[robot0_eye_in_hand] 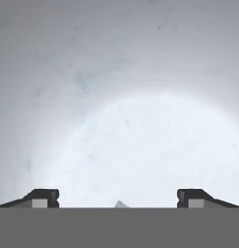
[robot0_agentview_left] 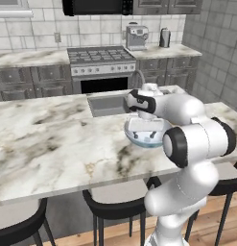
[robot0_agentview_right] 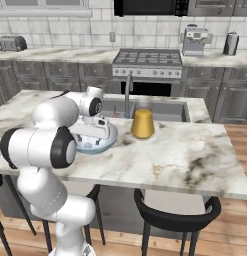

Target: There are two ice cubes in the ice bowl. Place both ice cubes in the glass cup.

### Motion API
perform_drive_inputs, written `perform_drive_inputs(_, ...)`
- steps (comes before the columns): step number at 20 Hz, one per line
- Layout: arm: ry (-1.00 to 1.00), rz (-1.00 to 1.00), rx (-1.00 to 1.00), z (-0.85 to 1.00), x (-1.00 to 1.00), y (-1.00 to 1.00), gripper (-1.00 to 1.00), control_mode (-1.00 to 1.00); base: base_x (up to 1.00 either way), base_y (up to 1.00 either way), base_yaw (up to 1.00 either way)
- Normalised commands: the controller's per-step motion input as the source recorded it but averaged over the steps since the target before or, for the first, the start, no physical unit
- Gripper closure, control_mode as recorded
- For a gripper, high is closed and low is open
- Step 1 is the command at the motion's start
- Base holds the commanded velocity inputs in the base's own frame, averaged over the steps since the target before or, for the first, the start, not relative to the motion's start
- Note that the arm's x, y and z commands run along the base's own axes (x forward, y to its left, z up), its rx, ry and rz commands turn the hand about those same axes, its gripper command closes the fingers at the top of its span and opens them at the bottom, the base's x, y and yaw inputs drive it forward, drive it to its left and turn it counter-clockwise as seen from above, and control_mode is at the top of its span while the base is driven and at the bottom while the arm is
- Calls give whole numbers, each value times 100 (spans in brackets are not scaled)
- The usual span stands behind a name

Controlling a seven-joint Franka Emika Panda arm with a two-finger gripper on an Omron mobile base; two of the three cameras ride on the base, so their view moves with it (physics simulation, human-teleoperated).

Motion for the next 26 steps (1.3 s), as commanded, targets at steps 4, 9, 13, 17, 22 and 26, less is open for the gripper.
perform_drive_inputs(4, -4, 0, 0, -25, 26, 0, -100, -100, 0, 0, 0)
perform_drive_inputs(9, 0, 1, -1, -66, -8, 1, -100, -100, 0, 0, 0)
perform_drive_inputs(13, 13, 2, -14, -100, -83, 31, -100, -100, 0, 0, 0)
perform_drive_inputs(17, 12, 2, -18, -100, -89, 31, -100, -100, 0, 0, 0)
perform_drive_inputs(22, -8, 17, 13, 41, -8, 0, -100, -100, 0, 0, 0)
perform_drive_inputs(26, -7, 23, 14, 35, 23, 0, -100, -100, 0, 0, 0)
